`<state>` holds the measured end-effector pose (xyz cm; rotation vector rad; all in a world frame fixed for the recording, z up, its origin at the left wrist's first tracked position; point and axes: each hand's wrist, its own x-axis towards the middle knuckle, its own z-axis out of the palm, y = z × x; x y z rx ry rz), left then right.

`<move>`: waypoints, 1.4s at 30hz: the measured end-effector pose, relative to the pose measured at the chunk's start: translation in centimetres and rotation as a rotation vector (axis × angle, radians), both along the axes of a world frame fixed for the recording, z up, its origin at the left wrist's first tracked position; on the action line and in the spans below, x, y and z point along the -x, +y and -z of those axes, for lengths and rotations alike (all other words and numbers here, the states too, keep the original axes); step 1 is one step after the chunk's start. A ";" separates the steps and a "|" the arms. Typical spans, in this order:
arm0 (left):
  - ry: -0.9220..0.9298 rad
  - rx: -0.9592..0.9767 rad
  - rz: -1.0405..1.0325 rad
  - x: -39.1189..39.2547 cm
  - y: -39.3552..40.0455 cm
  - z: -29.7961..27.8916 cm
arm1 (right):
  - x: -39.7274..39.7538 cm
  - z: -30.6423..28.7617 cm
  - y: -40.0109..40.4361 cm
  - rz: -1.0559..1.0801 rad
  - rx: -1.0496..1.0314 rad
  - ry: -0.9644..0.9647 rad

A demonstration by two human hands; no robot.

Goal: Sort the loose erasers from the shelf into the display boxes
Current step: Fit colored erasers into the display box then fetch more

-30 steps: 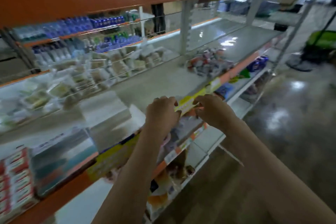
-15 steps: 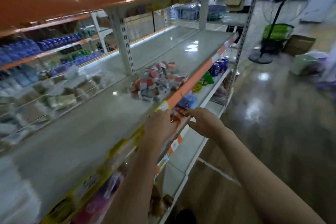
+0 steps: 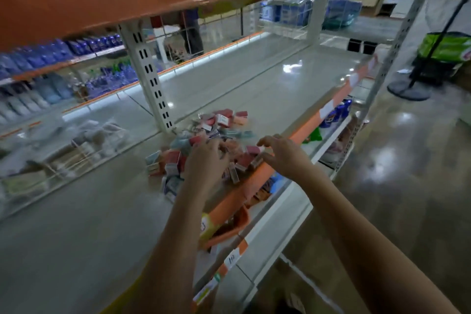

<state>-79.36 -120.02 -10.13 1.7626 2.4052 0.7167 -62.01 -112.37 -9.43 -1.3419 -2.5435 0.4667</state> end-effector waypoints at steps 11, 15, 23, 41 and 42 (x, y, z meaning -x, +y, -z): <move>0.193 0.188 -0.336 -1.1 11.6 1.6 | 3.7 3.5 13.8 -0.389 -0.001 0.011; 0.190 0.251 -0.426 -1.2 12.9 1.0 | 4.1 3.5 16.0 -0.559 0.034 0.049; -0.164 -0.038 -0.430 -1.6 9.0 0.4 | 3.3 1.9 16.3 -0.572 0.382 0.379; -0.582 -0.544 -0.735 -6.0 -12.9 -4.3 | 8.1 -2.9 -1.2 -0.997 1.110 0.518; -0.589 -0.550 -0.756 -6.2 -14.3 -4.3 | 8.3 -3.0 -2.6 -1.000 1.157 0.510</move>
